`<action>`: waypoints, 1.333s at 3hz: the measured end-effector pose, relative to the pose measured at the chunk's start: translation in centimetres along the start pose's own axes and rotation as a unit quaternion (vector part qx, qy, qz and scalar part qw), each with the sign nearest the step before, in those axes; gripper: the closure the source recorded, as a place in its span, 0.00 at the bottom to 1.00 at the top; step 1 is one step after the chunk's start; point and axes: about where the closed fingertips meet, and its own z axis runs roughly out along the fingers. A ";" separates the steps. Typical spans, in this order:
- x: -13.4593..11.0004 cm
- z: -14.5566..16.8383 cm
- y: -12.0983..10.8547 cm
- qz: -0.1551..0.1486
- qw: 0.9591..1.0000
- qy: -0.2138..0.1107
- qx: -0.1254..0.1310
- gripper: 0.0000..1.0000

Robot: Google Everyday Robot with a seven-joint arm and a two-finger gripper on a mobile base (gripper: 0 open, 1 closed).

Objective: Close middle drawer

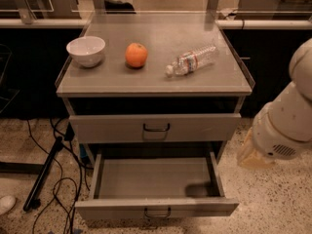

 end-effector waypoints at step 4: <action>0.0 13.0 3.8 0.021 0.996 0.043 -0.078 1.00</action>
Offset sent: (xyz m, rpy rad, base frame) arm -0.0239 0.0318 -0.1384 -0.0343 0.1885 -0.0230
